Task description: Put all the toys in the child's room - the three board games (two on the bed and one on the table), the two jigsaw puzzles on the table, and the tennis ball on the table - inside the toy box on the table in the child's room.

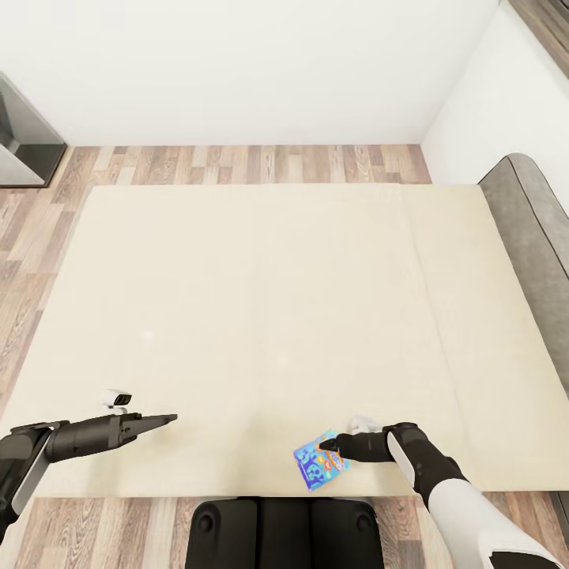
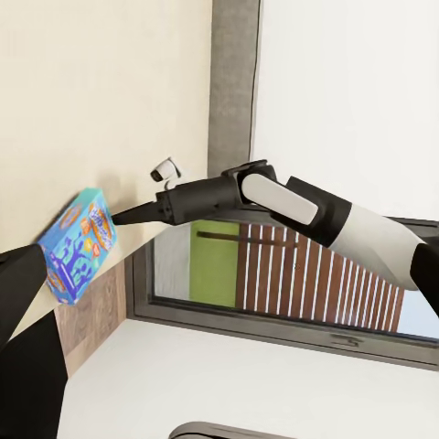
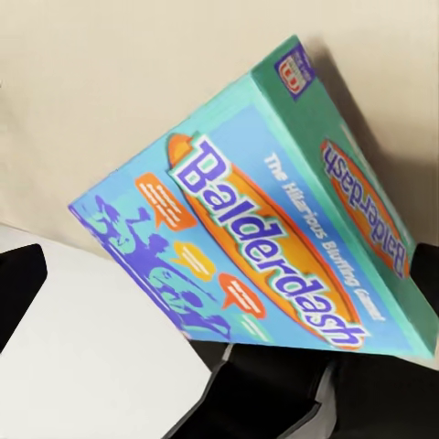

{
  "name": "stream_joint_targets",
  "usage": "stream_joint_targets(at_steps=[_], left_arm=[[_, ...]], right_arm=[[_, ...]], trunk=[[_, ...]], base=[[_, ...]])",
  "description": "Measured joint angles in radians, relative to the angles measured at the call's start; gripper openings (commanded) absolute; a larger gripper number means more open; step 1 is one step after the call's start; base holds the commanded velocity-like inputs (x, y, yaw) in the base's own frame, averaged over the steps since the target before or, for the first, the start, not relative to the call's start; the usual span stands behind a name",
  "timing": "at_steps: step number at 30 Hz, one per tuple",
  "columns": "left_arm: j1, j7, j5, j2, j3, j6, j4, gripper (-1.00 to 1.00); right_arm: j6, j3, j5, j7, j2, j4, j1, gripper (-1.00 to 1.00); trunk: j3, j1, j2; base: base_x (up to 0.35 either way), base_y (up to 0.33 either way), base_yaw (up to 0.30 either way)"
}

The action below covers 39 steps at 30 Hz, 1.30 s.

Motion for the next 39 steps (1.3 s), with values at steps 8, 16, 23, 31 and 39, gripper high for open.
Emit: stream_joint_targets(at_steps=[8, 16, 23, 31, 39], left_arm=[[0.0, 0.0, 0.0, -0.002, -0.001, 0.0, 0.0, 1.0], [0.0, 0.0, -0.001, -0.003, -0.001, 0.0, 0.0, 1.0], [0.0, 0.0, -0.001, -0.002, -0.001, 0.0, 0.0, 1.0], [0.0, 0.0, -0.002, -0.003, -0.001, 0.0, 0.0, 1.0], [0.0, 0.0, -0.002, -0.004, -0.001, 0.0, 0.0, 1.0]], right_arm=[[-0.001, -0.001, -0.003, 0.003, 0.0, 0.001, 0.0, 1.0], [-0.001, -0.001, -0.004, 0.002, -0.001, 0.003, 0.0, 1.0], [-0.001, -0.001, -0.004, 0.003, -0.002, 0.003, 0.0, 1.0], [-0.002, -0.001, -0.004, 0.003, -0.002, 0.004, 0.0, 1.0], [-0.002, -0.001, -0.004, 0.003, -0.002, 0.004, 0.0, 1.0]], trunk=[[0.0, 0.0, 0.0], [0.0, 0.0, 0.0], [0.0, 0.0, 0.0], [0.0, 0.0, 0.0], [0.0, 0.0, 0.0]], base=[[0.0, 0.0, 0.0], [0.0, 0.0, 0.0], [0.0, 0.0, 0.0], [0.0, 0.0, 0.0], [0.0, 0.046, 0.0]])
